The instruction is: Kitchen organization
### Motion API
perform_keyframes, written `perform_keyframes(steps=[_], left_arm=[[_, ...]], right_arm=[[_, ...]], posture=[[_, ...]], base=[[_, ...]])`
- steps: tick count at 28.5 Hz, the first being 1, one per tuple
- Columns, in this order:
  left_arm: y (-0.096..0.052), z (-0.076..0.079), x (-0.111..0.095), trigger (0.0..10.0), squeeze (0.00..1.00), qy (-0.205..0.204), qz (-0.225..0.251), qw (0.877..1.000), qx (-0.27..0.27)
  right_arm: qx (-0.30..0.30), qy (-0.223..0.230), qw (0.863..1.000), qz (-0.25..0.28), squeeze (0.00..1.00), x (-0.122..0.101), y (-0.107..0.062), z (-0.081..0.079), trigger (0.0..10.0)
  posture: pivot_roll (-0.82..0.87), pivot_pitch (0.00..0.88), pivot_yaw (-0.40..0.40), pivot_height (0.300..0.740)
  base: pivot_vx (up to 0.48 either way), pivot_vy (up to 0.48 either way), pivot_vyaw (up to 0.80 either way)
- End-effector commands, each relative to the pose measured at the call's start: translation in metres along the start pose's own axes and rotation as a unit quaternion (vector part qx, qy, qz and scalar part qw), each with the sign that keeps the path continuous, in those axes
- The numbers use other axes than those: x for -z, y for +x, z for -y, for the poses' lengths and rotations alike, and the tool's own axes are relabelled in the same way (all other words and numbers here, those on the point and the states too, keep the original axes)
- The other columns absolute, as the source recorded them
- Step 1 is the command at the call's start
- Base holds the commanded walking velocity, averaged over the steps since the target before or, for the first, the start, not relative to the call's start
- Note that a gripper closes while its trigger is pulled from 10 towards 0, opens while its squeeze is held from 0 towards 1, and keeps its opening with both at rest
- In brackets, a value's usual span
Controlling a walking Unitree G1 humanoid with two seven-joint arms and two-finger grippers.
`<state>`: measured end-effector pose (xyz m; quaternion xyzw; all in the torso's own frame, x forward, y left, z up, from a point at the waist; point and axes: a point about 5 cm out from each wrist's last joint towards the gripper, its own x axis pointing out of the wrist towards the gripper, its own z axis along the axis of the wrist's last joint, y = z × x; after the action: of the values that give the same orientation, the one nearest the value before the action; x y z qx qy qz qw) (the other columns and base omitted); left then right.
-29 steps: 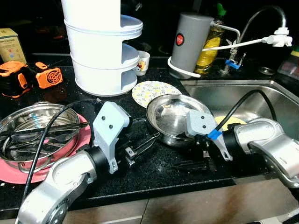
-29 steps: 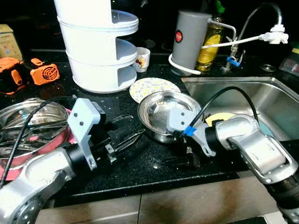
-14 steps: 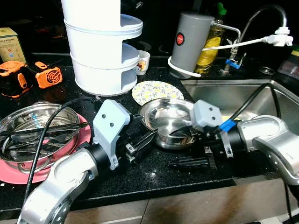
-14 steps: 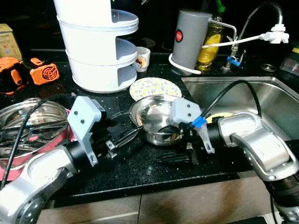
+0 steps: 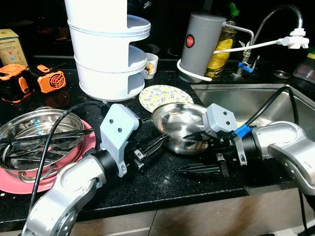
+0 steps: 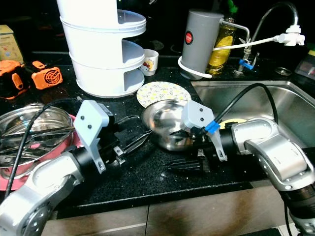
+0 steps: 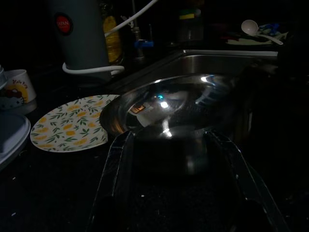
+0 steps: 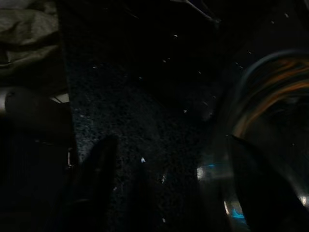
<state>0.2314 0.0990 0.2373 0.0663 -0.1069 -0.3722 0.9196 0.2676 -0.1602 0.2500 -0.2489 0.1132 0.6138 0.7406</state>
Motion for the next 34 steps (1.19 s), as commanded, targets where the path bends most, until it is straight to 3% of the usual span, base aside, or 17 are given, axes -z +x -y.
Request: perform_keyframes(steps=[1,2,3,6,7,8,9,11,12,13,14,25,34], left_arm=[[0.002,0.002,0.000,10.0,0.00,0.000,0.002,1.000,0.002],[0.002,0.002,0.000,10.0,0.00,0.000,0.003,1.000,0.002],[0.002,0.002,0.000,10.0,0.00,0.000,0.004,1.000,0.002],[0.002,0.002,0.000,10.0,0.00,0.001,0.004,1.000,0.002],[0.002,0.002,0.000,10.0,0.00,0.001,0.004,1.000,0.002],[0.002,0.002,0.000,10.0,0.00,0.001,0.004,1.000,0.002],[0.002,0.002,0.000,10.0,0.00,0.001,0.004,1.000,0.002],[0.002,0.002,0.000,10.0,0.00,0.001,0.005,1.000,0.002],[0.002,0.002,0.000,10.0,0.00,0.001,0.005,1.000,0.002],[0.002,0.002,0.000,10.0,0.00,0.001,0.005,1.000,0.002],[0.002,0.003,0.000,10.0,0.00,0.000,0.005,1.000,0.003],[0.003,0.003,0.000,10.0,0.00,0.001,0.003,1.000,0.005],[0.002,0.008,0.004,10.0,0.00,-0.009,-0.002,1.000,0.022]], right_arm=[[0.013,0.008,1.000,-0.008,0.76,0.002,-0.003,0.003,10.0],[0.010,0.011,1.000,-0.007,0.76,0.003,-0.003,0.002,10.0],[0.010,0.011,1.000,-0.002,1.00,0.002,-0.003,0.003,10.0],[0.025,0.002,1.000,0.001,1.00,0.000,-0.003,0.006,10.0],[0.022,0.001,1.000,-0.001,0.83,0.000,-0.004,0.005,10.0],[0.022,0.001,1.000,-0.001,0.83,0.000,-0.004,0.005,10.0],[0.018,0.001,1.000,-0.006,0.00,0.001,-0.004,0.004,10.0],[0.015,0.001,1.000,-0.021,0.00,0.002,-0.005,0.004,10.0],[0.018,0.000,0.999,-0.035,0.00,0.004,-0.005,0.005,9.2],[0.021,0.000,0.999,-0.045,0.00,0.006,-0.006,0.006,9.2],[0.032,-0.003,0.997,-0.065,0.00,0.010,-0.006,0.009,0.0],[0.033,-0.009,0.996,-0.077,0.00,0.012,-0.007,0.009,0.0],[0.038,-0.012,0.999,-0.016,0.00,0.000,-0.006,0.011,0.0]], posture=[[0.03,0.000,-0.102,0.740],[0.03,0.000,-0.103,0.740],[0.04,0.000,-0.104,0.740],[0.04,0.000,-0.103,0.740],[0.04,0.000,-0.103,0.740],[0.04,0.000,-0.103,0.740],[0.04,0.000,-0.103,0.740],[0.04,0.000,-0.104,0.740],[0.04,0.000,-0.104,0.740],[0.04,0.000,-0.104,0.740],[0.03,0.000,-0.103,0.740],[0.04,0.000,-0.104,0.740],[0.03,0.000,-0.099,0.740]], base=[[0.000,0.000,0.00],[0.000,0.000,0.00],[0.000,0.000,0.00],[0.000,0.000,0.00],[0.000,0.000,0.00],[0.000,0.000,0.00],[0.000,0.000,0.00],[0.000,0.000,0.00],[0.000,0.000,0.00],[0.000,0.000,0.00],[0.000,0.000,0.00],[0.000,0.000,0.00],[0.000,0.000,0.00]])
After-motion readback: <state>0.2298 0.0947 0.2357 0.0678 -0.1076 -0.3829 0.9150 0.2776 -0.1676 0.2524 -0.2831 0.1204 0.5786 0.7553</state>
